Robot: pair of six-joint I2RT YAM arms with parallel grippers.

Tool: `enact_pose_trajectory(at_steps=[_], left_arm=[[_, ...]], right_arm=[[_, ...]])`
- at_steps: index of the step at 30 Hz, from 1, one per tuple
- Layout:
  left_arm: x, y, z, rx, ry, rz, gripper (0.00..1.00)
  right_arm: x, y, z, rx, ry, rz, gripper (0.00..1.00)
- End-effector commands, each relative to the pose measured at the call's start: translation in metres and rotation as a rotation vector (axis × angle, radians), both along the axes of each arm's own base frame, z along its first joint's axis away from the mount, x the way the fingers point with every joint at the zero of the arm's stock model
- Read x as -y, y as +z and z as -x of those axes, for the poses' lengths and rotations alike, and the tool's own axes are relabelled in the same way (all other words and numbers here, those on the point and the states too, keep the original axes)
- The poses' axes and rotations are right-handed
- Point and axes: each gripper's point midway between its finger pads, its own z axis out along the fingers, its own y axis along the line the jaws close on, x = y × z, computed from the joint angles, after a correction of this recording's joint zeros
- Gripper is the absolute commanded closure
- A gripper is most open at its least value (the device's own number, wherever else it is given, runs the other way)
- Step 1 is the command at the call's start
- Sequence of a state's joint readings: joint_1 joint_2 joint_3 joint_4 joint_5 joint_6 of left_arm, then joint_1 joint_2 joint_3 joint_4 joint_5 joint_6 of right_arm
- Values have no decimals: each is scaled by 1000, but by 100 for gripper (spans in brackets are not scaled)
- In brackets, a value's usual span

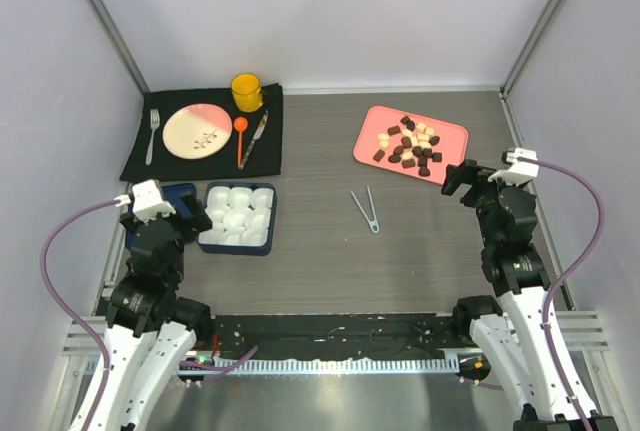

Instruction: Pack the chocolate

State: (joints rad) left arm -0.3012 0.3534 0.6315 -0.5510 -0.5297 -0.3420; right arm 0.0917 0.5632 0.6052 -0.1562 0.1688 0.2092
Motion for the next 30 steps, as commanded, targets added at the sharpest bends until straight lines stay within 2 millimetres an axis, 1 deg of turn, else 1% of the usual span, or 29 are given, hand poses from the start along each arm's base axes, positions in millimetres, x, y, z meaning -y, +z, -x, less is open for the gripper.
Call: enact_pose_trajectory(at_steps=[1, 6, 7, 8, 10, 11, 13, 14, 15, 16, 17, 18, 19, 20, 21, 22, 23, 26, 27, 28, 30], left_arm=[[9, 7, -7, 33, -22, 59, 0], [28, -4, -19, -18, -77, 115, 0], [33, -11, -24, -58, -87, 118, 0], [38, -9, -26, -63, -97, 151, 0], [47, -13, -32, -101, -128, 164, 0], [56, -18, -38, -144, -160, 170, 0], [64, -21, -44, -185, -180, 183, 0], [69, -28, -50, -243, -183, 184, 0], [74, -31, -53, -266, -191, 209, 0], [79, -29, -58, -281, -198, 221, 0], [84, -41, -64, -335, -196, 225, 0], [91, -46, -68, -363, -209, 252, 0], [96, -44, -74, -371, -219, 263, 1], [101, -46, -78, -386, -229, 274, 0], [107, -59, -85, -435, -236, 289, 0], [112, -56, -90, -436, -247, 300, 0], [118, -67, -97, -473, -250, 307, 0], [134, -71, -108, -507, -287, 351, 0], [139, -82, -111, -544, -289, 356, 0], [147, -77, -115, -544, -312, 369, 0], [160, -80, -121, -563, -337, 361, 0]], right_arm=[[-2, 15, -3, 52, 1, -18, 0], [4, 13, -2, 50, -47, -30, 0], [4, 13, -2, 47, -48, -28, 0], [2, 12, -2, 46, -44, -29, 0], [1, 9, -3, 37, -44, -35, 0], [0, 8, -3, 39, -43, -50, 0], [-4, 4, -5, 24, -30, -55, 0], [-5, 4, -6, 22, -27, -56, 0], [-7, 3, -6, 21, -20, -56, 0], [-9, 5, -6, 25, -15, -55, 0], [-10, 4, -5, 21, -11, -50, 0], [-13, 5, -4, 27, 0, -51, 0], [-13, 6, -4, 29, 1, -49, 0], [-14, 6, -4, 28, 3, -46, 0], [-15, 6, -4, 28, 7, -43, 0], [-16, 6, -4, 28, 10, -44, 0], [-18, 5, -4, 25, 13, -43, 0], [-22, 4, -4, 23, 30, -37, 0], [-22, 2, -4, 16, 27, -34, 0], [-22, 1, -5, 10, 27, -30, 0], [-22, -1, -5, 2, 26, -28, 0]])
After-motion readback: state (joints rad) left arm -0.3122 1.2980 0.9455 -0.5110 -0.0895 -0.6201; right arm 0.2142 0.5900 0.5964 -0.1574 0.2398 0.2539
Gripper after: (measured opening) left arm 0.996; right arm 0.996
